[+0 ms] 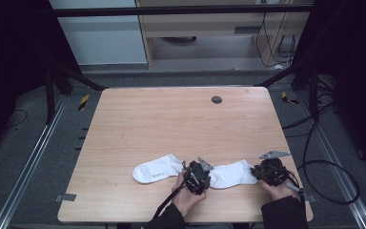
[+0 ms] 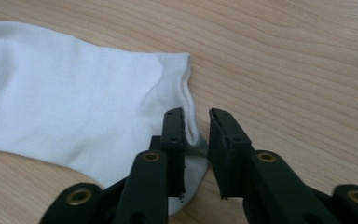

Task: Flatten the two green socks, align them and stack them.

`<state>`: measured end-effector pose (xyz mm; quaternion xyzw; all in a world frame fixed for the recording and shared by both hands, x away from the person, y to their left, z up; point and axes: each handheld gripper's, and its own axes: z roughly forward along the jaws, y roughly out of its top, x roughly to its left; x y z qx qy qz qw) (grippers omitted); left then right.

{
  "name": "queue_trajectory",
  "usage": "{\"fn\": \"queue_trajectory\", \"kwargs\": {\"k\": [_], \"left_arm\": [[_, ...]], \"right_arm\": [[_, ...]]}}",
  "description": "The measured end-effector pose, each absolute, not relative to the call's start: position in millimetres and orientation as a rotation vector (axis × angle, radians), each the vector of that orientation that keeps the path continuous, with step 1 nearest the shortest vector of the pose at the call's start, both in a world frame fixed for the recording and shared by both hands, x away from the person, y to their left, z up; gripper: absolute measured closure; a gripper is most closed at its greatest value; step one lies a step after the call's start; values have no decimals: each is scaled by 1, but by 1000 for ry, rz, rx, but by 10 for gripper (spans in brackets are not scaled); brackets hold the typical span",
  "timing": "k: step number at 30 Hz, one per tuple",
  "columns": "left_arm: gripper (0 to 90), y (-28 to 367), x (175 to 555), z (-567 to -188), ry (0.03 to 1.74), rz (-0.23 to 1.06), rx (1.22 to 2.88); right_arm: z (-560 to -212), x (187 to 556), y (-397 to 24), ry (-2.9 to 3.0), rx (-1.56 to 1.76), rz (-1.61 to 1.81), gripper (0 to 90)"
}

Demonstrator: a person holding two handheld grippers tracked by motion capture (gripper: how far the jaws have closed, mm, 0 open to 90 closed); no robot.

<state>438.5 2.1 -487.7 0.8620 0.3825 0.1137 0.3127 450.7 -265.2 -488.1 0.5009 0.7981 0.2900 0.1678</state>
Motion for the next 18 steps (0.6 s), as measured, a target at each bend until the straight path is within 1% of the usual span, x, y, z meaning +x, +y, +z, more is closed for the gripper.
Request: {"fn": "queue_trajectory", "kwargs": {"k": [1,2,7,12,18], "left_arm": [[879,2,439,-488,1009,300,2274],[884,3,440,-488,1013,293,2269],[892,9,441,-486,1026,260,2235],[892,22,437,-476,1007,277,2211],[893,50,428,-457,995,309,2208]], "right_arm": [[-488,451,-265,2270,1425,825,789],[-487,451,-265,2272,1420,830,849],[-480,447,-263,2266,1409,867,859],[-464,440,-258,2244,1365,932,860],[-445,428,-237,2253,1296,986,860]]}}
